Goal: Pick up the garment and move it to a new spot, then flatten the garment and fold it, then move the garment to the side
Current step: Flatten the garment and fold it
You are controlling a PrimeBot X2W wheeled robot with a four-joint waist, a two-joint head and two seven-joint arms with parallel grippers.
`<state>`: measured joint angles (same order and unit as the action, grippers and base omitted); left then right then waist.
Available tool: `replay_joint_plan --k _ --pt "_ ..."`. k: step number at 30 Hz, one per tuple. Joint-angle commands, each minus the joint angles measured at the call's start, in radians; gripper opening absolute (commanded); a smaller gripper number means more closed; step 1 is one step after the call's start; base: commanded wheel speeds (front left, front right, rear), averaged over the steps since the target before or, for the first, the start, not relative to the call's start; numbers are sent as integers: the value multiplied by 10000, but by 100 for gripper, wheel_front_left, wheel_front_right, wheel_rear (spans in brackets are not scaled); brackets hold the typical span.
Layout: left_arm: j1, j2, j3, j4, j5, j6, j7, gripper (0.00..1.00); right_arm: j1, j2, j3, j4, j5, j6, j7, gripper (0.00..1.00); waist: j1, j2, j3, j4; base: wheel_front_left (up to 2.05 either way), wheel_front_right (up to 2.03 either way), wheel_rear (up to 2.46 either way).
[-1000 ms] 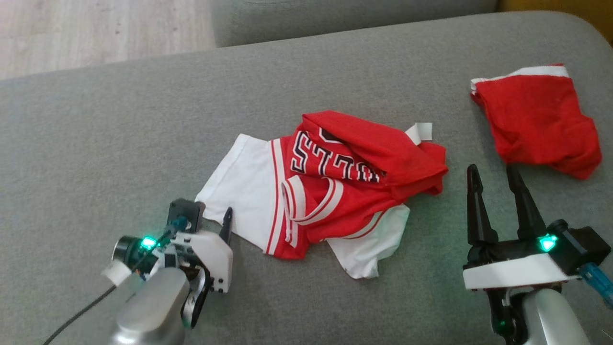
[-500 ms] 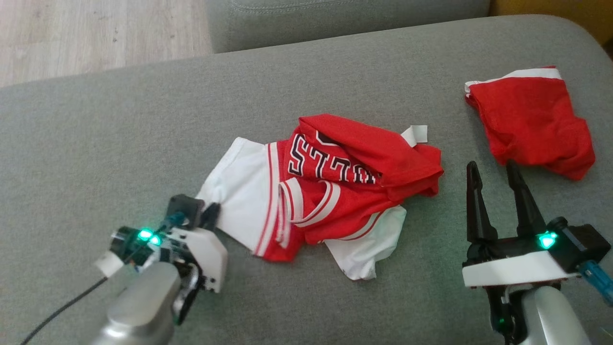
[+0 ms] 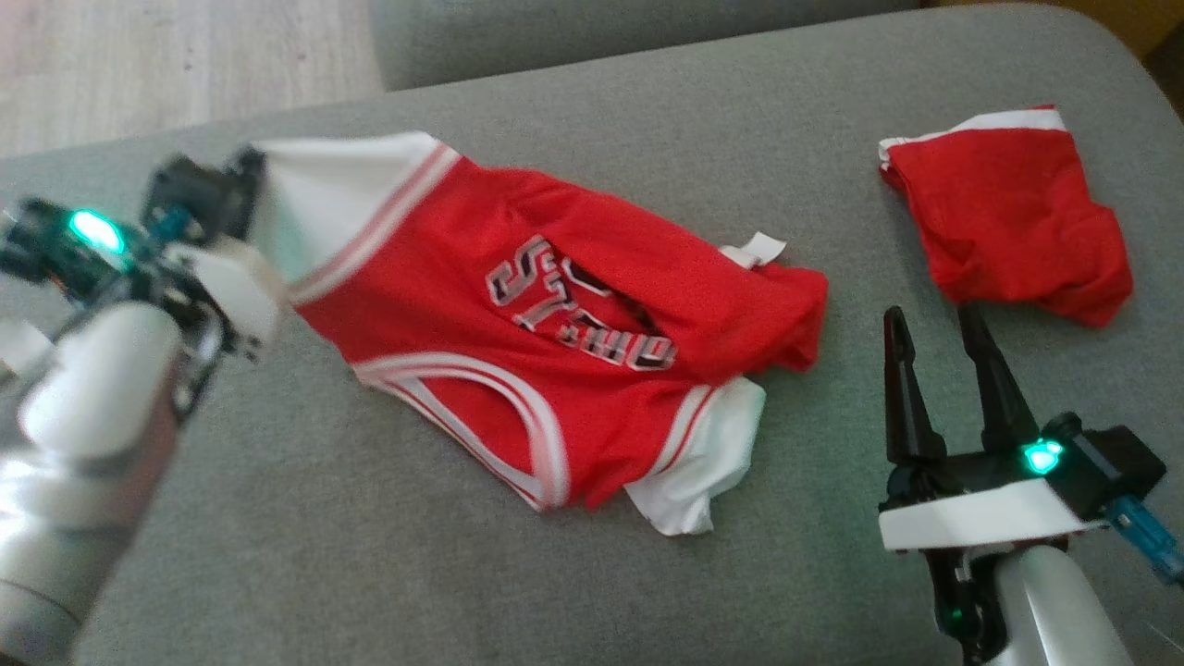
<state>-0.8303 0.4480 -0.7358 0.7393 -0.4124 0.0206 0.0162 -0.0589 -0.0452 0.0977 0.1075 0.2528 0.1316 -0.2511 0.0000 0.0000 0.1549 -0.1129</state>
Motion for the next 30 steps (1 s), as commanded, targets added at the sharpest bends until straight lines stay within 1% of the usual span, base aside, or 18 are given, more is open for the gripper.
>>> replay_joint_plan --k 1,5,10,12,13,14,19,25,30 --pt "-900 622 417 -72 175 -26 -52 0 -489 -51 307 -387 70 -9 -107 100 0 0 127 -110 0 0 0" --pt "-2110 1053 368 456 638 -99 -199 0 -665 -51 515 -443 119 -9 -107 100 0 0 424 -379 0 0 0" --pt "-3586 1461 429 1219 1184 192 -861 0 -900 -51 856 -507 205 -9 -107 100 0 0 829 -821 0 0 0" --pt "-3965 1489 342 1499 1349 145 -1079 0 -940 -51 939 -526 257 -9 -107 100 0 0 964 -976 0 0 0" --pt "-4119 1463 314 1618 1404 141 -1233 3 -943 -51 961 -530 276 -9 -107 100 0 0 1023 -1035 0 0 0" --pt "-4255 1430 293 1740 1461 186 -1396 100 -948 -51 975 -533 285 -9 -107 100 0 0 1083 -1085 0 0 0" --pt "-4546 956 317 2269 1480 536 -2237 100 -979 -51 899 -556 295 -9 -107 100 0 0 1205 -1072 0 0 0" --pt "-4199 257 346 2483 1197 386 -2685 100 -965 -51 718 -499 135 -9 -107 100 0 0 948 -509 0 0 0" --pt "-3262 -280 627 2021 692 224 -2770 100 -800 -51 466 -413 -34 -9 -107 100 0 0 324 242 0 0 0"
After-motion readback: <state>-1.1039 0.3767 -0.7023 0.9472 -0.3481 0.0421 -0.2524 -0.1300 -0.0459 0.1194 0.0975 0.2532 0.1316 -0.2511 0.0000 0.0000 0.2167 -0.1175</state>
